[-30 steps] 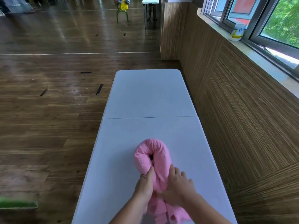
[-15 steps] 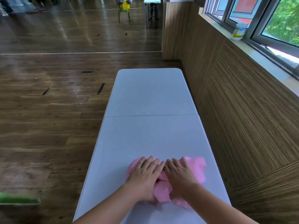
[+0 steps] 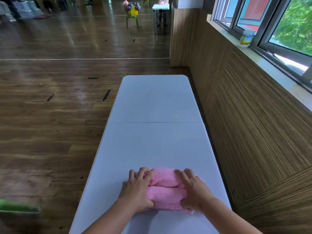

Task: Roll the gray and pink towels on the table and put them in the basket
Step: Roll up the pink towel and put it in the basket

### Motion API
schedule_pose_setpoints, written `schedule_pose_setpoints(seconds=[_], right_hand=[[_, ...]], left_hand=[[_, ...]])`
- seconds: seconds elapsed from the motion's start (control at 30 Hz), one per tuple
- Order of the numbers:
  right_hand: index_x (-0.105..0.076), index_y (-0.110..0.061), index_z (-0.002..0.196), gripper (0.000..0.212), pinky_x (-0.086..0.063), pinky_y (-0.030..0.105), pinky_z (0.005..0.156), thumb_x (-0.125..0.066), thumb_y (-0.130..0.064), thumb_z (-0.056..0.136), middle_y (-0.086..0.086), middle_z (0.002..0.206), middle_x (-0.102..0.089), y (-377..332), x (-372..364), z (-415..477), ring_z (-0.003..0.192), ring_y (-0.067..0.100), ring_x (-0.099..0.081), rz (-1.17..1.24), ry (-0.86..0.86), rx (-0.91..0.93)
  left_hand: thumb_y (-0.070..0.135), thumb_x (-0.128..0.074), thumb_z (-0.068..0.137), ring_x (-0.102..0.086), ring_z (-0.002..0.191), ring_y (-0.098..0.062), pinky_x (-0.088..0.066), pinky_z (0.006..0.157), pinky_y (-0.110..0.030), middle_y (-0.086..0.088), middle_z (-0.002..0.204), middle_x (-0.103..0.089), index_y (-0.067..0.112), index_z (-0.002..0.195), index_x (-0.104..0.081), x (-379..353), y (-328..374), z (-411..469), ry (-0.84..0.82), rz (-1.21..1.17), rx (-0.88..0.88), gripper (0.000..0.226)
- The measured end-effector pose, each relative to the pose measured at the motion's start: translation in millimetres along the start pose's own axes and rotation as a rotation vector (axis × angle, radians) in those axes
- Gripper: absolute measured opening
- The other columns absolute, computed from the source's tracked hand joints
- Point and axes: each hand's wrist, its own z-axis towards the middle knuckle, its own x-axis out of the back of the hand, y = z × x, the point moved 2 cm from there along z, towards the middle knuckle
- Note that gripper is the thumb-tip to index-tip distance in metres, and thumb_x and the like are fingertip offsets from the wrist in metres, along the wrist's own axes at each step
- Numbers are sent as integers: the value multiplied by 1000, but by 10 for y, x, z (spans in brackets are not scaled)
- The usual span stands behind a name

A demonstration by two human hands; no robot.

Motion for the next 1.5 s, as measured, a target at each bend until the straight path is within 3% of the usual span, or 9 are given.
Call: schedule_pose_setpoints(seconds=[0.13,0.27,0.43,0.6,0.73,0.93,1.07,1.33,1.5], right_hand=[[-24,-42,141,110,-48,28,68,-65,-19,42,-6,129,-34,-99,26,-46,101,26,-56,63,-2,14],[-28,-42,141,104,-52,29,71,-68,-22,47,-7,128,-36,-360,292,19,101,25,-56,37,-9,129],[-28,-46,136,110,-47,28,59,-69,-20,38,-13,123,-37,-1041,767,168,90,22,-53,-49,24,294],[-28,-45,138,106,-55,36,72,-72,-29,42,-10,123,-40,-1956,884,233,96,24,-57,-117,75,447],[-29,-45,137,105,-55,38,75,-74,-32,43,-11,123,-41,-2868,624,269,97,21,-57,-141,83,562],[-29,-47,143,101,-53,27,80,-67,-40,49,-20,129,-34,-4558,-53,260,103,13,-56,-100,29,717],[-27,-48,144,101,-52,28,83,-65,-40,50,-21,132,-32,-5729,-512,196,107,13,-56,-101,-20,827],[-25,-46,147,101,-49,29,90,-62,-47,53,-18,137,-32,-7300,-1203,-13,116,14,-54,-163,-124,1032],[-26,-45,147,100,-50,31,84,-61,-49,54,-13,132,-38,-8150,-1607,-105,111,18,-57,-226,-178,1194]], left_hand=[[51,-64,61,-30,113,-23,-50,79,-38,12,133,-24,39,144,-25,0,59,-187,51,-57,77,93],[51,-64,61,-30,113,-22,-51,80,-37,12,132,-24,39,143,-27,152,-82,-432,123,-99,157,91],[54,-66,61,-30,112,-21,-53,83,-39,16,131,-24,42,142,-28,516,-496,-840,294,-137,276,90],[51,-63,60,-31,112,-20,-53,83,-38,19,133,-26,46,140,-28,795,-1078,-1442,433,-156,377,88],[54,-60,57,-32,110,-21,-53,84,-40,17,131,-27,45,138,-28,807,-1759,-2078,477,-146,460,87],[66,-61,54,-34,111,-23,-53,79,-39,15,131,-28,45,140,-28,624,-3098,-3237,468,-115,599,95],[69,-64,53,-34,117,-23,-53,82,-40,16,134,-28,45,143,-27,513,-3917,-4104,467,-134,716,100],[62,-64,59,-33,118,-21,-46,77,-33,17,139,-27,45,147,-27,329,-4740,-5386,469,-143,925,97],[64,-56,55,-34,117,-21,-50,82,-36,16,139,-27,47,147,-28,60,-5161,-6033,494,-216,1062,98]])
